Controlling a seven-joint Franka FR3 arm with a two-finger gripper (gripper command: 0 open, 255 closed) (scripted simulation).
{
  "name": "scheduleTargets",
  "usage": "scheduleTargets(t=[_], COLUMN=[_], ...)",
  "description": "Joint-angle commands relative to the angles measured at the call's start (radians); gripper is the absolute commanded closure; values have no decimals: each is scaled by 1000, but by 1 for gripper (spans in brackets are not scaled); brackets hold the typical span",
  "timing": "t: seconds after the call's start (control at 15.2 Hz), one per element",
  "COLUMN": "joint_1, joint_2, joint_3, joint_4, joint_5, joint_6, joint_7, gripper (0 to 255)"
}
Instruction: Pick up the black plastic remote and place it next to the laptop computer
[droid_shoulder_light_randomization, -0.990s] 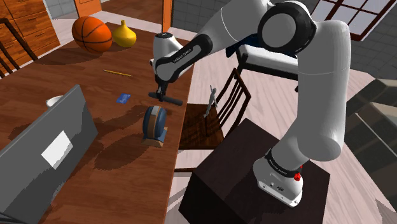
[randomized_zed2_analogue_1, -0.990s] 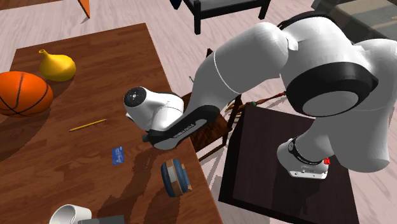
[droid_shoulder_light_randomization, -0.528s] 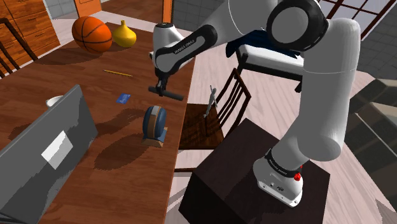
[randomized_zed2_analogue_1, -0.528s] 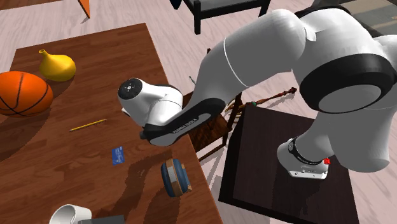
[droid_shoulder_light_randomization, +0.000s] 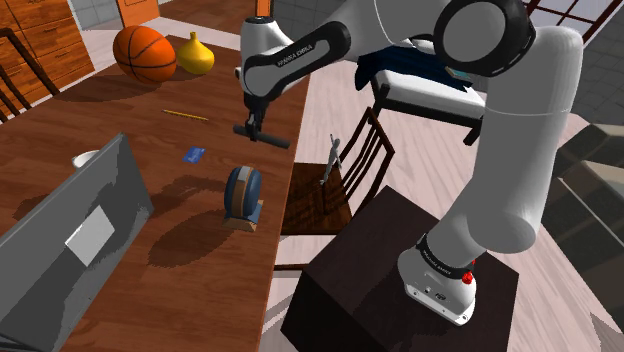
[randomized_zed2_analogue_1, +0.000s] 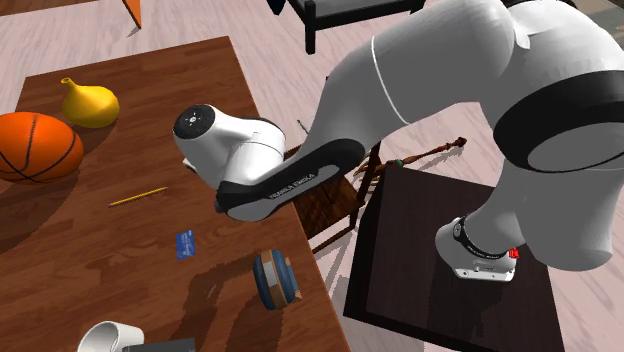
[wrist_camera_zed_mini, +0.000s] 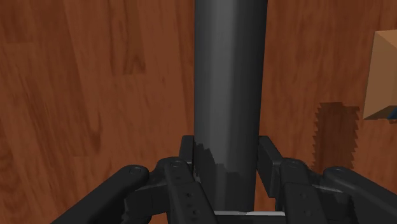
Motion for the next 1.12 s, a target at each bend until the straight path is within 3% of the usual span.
scheduleTargets(t=[0.0,1.06], joint_1=[1,-1], joint_2=[-17,-116], joint_3=[1,6], joint_4=[3,83], joint_5=[2,15], joint_6=[-20,-199], joint_7=[-1,-19], gripper=[255,255])
